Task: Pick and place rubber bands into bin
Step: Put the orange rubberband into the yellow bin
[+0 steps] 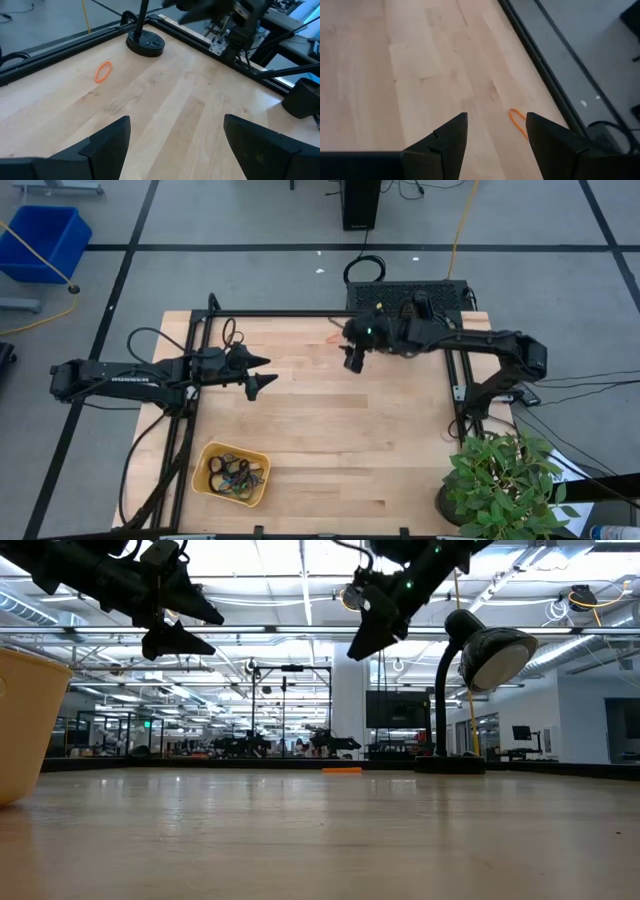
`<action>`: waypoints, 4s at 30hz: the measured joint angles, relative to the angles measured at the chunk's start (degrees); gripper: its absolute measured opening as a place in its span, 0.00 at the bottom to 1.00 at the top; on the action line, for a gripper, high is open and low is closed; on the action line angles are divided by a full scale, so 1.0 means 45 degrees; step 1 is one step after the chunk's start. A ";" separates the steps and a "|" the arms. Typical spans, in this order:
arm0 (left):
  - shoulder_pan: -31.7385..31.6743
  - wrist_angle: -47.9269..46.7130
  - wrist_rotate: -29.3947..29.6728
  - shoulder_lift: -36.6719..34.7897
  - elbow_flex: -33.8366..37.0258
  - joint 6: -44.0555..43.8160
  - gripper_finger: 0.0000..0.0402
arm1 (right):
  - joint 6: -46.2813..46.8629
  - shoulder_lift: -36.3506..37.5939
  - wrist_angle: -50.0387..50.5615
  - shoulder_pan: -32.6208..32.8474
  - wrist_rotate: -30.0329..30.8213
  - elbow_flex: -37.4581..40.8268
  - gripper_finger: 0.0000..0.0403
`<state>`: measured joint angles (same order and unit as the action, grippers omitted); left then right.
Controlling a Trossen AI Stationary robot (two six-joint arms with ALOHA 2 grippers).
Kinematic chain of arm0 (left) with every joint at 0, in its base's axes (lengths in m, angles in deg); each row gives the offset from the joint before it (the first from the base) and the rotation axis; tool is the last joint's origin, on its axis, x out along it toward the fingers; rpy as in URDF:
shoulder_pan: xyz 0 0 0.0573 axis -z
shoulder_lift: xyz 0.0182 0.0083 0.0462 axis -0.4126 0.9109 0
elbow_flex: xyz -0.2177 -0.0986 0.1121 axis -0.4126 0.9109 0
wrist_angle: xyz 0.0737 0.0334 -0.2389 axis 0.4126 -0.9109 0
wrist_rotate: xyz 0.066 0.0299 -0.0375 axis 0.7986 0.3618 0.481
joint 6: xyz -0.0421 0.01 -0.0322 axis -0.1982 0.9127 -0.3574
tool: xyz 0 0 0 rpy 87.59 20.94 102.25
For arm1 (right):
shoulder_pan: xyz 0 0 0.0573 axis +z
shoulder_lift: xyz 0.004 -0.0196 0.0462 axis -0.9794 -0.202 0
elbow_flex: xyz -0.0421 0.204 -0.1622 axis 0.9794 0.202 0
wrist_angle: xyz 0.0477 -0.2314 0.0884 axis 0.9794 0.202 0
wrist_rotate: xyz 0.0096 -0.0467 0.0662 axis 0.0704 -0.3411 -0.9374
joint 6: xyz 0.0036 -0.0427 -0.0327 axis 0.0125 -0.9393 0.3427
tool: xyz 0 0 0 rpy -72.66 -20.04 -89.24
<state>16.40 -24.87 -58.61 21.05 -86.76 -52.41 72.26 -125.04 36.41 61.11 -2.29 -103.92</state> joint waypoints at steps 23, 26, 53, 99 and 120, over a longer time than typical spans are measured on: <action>-0.0029 0.0398 0.1230 0.0000 0.0000 -0.0514 0.81 | -0.3672 -0.5525 -0.0333 -0.3265 -0.3469 -0.0838 0.49; -0.0029 0.0393 0.1277 0.0000 0.0000 -0.0688 0.81 | -0.4025 -0.5844 -0.0307 -0.3407 -0.3428 -0.1347 0.49; -0.0112 0.0374 0.1783 0.0000 0.0000 -0.1174 0.81 | -0.4792 -0.7684 -0.0778 -0.4538 -0.3987 -0.1938 0.48; -0.0116 0.1321 0.1058 0.0000 0.0000 -0.1473 0.81 | -0.0913 -0.0158 -0.2178 0.0086 -0.3378 -0.1855 0.00; 0.2302 0.4794 -0.0566 0.2567 -0.0007 0.2904 0.81 | 0.1395 -0.0196 -1.4872 0.4814 0.1884 0.4564 0.00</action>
<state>26.76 -3.29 -61.16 32.60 -86.79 -39.35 78.54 -125.93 -30.52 82.78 6.19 -83.38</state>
